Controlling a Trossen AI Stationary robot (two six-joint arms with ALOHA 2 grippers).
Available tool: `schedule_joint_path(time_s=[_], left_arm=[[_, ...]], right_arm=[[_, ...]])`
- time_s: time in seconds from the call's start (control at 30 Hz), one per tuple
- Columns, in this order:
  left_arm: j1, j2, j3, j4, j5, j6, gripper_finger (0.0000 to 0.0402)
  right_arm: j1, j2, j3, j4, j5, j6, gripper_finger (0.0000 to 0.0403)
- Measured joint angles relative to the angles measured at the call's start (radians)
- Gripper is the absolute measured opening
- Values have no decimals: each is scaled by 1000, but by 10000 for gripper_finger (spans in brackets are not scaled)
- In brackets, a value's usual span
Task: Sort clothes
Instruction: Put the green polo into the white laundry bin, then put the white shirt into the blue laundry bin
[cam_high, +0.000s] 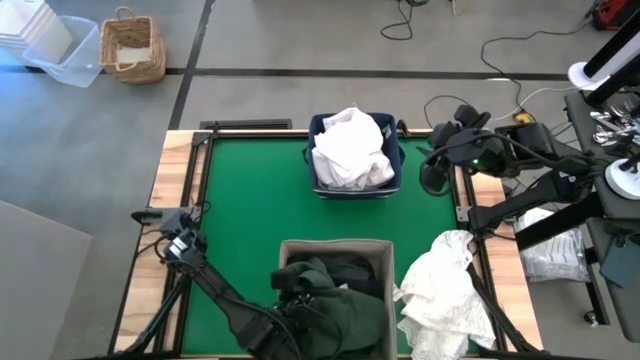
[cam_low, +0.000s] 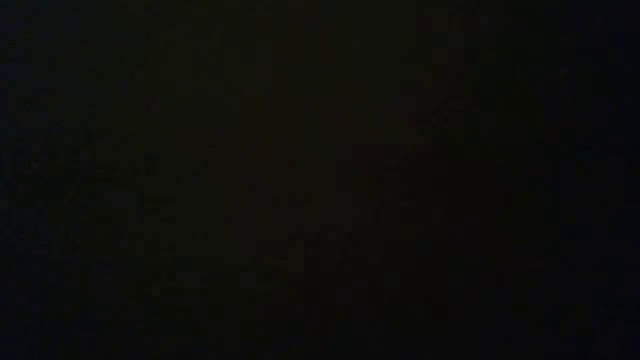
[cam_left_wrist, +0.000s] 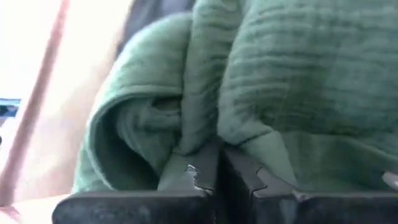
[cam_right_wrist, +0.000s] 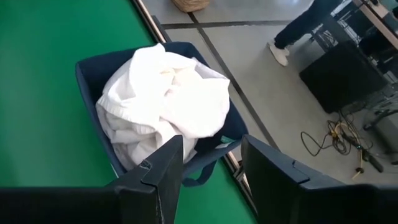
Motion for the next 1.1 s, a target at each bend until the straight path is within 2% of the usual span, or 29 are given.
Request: schedule_joint_path(time_s=[0.1,0.3,0.53,0.7,0.77,0.93,1.1], left_arm=[[-5,0,25,-6,-35,1,0],[-15,-12,84,-7,-37,28,0],[-22,-34,86,-69,9,15,0],[-27,-44,86,-69,43,78,0],[-27,-56,86,-69,14,133,0],[-17,-85,87,-69,-145,303,0],[30,-90,83,-68,-156,419,0]], right_arm=[[0,0,-9,-2,0,-2,155],[0,-10,-20,-3,0,-6,166],[0,-32,-37,-3,-1,-3,170],[0,-44,-45,-3,-1,-2,162],[0,-46,-45,-1,-1,0,160],[0,-43,-47,33,-1,0,155],[0,-39,-81,51,-2,12,159]])
